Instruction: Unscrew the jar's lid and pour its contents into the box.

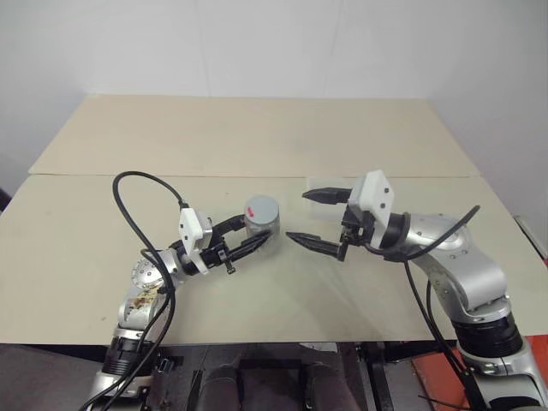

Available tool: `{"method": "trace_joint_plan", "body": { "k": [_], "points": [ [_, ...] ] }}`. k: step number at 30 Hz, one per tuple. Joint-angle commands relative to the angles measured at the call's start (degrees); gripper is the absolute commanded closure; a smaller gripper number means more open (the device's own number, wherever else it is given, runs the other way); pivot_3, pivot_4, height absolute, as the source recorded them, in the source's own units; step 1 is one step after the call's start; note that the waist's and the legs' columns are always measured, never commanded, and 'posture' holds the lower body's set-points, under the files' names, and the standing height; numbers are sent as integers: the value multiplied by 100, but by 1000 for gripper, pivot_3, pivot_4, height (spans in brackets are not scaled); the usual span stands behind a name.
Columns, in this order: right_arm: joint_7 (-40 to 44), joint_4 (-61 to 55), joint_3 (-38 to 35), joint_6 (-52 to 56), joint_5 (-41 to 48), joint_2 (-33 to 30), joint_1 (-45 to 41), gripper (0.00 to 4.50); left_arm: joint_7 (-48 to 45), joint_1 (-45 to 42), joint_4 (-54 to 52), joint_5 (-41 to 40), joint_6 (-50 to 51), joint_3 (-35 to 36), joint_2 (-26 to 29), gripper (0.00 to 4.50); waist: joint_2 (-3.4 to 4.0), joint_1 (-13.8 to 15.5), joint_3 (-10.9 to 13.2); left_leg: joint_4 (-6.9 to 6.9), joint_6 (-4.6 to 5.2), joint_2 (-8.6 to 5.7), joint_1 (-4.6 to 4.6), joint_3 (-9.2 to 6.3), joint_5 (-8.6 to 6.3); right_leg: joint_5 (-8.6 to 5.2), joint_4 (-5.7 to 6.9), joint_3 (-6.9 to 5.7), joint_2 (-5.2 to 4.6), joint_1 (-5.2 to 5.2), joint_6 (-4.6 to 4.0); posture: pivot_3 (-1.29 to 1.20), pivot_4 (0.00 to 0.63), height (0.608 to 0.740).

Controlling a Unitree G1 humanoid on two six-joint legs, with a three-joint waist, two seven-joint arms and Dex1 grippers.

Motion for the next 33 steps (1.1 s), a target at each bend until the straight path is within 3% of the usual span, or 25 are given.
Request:
{"method": "trace_joint_plan", "body": {
  "k": [1,15,33],
  "points": [
    [-228,-384,-102,197,219,167,-215,81,8,-62,-56,14,-178,-30,-43,2647,0,-9,0,0,0,0,1,0,0,0,1,0,1,0,0,0,150,740],
    [-513,-240,438,308,-42,749,-592,81,34,-121,-85,34,-197,-78,-77,2647,0,5,0,1,0,0,-1,0,0,0,1,-1,0,1,0,0,150,740],
    [-601,134,458,643,63,1018,-851,81,78,-117,-103,37,-239,-130,-115,2647,0,4,0,1,0,0,-1,0,0,0,1,0,0,0,0,0,150,740]
  ]
}}
